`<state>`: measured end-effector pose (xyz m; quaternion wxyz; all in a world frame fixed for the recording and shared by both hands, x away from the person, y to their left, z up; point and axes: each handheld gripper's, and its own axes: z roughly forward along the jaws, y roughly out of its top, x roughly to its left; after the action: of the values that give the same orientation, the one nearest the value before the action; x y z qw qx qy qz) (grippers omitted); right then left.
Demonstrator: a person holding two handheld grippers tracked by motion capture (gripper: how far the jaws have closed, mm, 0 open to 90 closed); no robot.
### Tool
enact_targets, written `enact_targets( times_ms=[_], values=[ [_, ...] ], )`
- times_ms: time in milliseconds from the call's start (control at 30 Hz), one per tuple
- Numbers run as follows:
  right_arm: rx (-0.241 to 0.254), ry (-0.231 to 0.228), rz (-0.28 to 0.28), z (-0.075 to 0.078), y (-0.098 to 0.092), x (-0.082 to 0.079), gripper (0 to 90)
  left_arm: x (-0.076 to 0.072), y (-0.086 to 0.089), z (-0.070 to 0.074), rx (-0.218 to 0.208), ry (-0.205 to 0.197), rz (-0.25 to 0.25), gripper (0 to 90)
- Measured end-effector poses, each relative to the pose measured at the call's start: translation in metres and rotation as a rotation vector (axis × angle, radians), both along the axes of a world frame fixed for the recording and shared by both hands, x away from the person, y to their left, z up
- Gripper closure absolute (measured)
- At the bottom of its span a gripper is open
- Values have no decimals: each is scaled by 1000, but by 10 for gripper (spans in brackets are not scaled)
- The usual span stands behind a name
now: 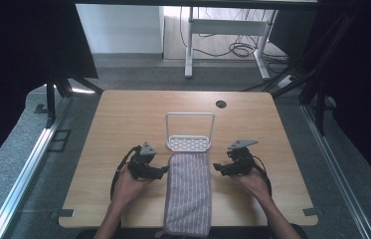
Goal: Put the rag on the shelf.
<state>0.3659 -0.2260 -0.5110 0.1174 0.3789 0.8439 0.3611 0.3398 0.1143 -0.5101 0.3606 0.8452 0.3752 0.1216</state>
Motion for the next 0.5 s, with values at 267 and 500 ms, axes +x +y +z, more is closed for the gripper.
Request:
enact_targets(
  times_ms=[267,500],
  values=[
    [0,-1,53,0,27,13,341,15,-20,0,24,-19,-33,297],
    [-10,0,63,-2,36,20,391,27,-27,-4,35,-23,-38,320]
  ],
)
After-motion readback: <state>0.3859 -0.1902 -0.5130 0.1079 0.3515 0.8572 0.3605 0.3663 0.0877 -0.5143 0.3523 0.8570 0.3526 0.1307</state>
